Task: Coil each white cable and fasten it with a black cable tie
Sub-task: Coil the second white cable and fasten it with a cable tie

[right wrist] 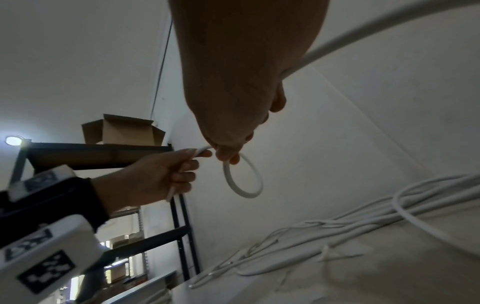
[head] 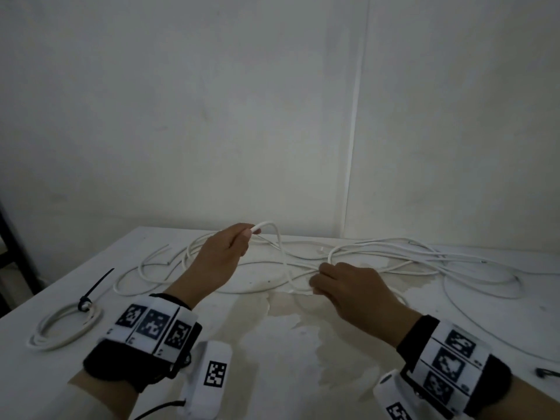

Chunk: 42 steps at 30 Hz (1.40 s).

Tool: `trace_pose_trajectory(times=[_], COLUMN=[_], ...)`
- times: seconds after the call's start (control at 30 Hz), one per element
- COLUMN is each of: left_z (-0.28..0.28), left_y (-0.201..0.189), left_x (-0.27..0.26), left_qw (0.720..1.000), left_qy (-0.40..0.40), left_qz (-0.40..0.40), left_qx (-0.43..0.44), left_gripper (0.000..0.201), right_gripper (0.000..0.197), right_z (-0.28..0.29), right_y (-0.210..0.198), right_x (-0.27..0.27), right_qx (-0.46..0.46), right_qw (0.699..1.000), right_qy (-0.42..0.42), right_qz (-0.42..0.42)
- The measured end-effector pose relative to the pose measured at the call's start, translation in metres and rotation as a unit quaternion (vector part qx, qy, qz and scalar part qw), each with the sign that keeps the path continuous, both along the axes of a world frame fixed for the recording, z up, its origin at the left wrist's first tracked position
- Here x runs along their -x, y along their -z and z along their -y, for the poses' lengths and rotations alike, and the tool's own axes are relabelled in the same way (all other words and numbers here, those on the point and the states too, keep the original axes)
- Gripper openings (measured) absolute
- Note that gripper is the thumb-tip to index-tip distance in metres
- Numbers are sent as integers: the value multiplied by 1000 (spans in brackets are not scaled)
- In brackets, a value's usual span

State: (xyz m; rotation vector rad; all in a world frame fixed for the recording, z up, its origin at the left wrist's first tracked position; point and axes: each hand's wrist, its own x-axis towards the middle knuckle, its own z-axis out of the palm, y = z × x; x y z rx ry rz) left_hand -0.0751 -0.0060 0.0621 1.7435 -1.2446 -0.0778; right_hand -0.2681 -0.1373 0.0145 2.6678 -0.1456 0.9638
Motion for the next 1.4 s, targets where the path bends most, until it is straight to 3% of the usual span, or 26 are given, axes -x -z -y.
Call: trace_pose_trajectory(times=[0.17, 0.3, 0.4, 0.6, 0.7, 0.8, 0.97, 1.07, 1.17, 1.4], left_z=[1, 3, 2, -5, -6, -4, -3, -4, -4, 0], left_y=[7, 8, 8, 9, 10, 8, 5, 7, 10, 6], left_x=[10, 25, 34, 42, 43, 45, 48, 45, 44, 46], left_qw=[1000, 999, 996, 994, 989, 989, 987, 990, 992, 994], left_qy=[5, 4, 44, 81, 97, 115, 134, 120, 109, 102], left_qz=[14, -35, -74, -78, -112, -89, -82, -59, -42, -28], left_qx=[1, 12, 11, -4, -12, -29, -26, -45, -56, -28], left_gripper=[18, 21, 32, 48, 47, 35, 31, 34, 34, 28], right_gripper=[25, 19, 11, 37, 29, 17, 16, 24, 21, 28], right_z=[-22, -35, -34, -31, -22, -19, -8, -11, -16, -27], right_y=[-10, -18, -23, -35, -41, -45, -49, -50, -54, -67], right_x=[-15, -29, -37, -32, -26, -22, -15, -13, -11, -5], right_qx=[-16, -28, -99, -280, -313, -330, -386, -413, -471, -546], right_qw=[995, 992, 985, 954, 947, 942, 916, 909, 882, 834], right_qy=[-84, -93, -98, -64, -16, -6, -8, -10, -26, -68], right_qz=[55, 79, 105, 90, 73, 58, 113, 53, -3, -30])
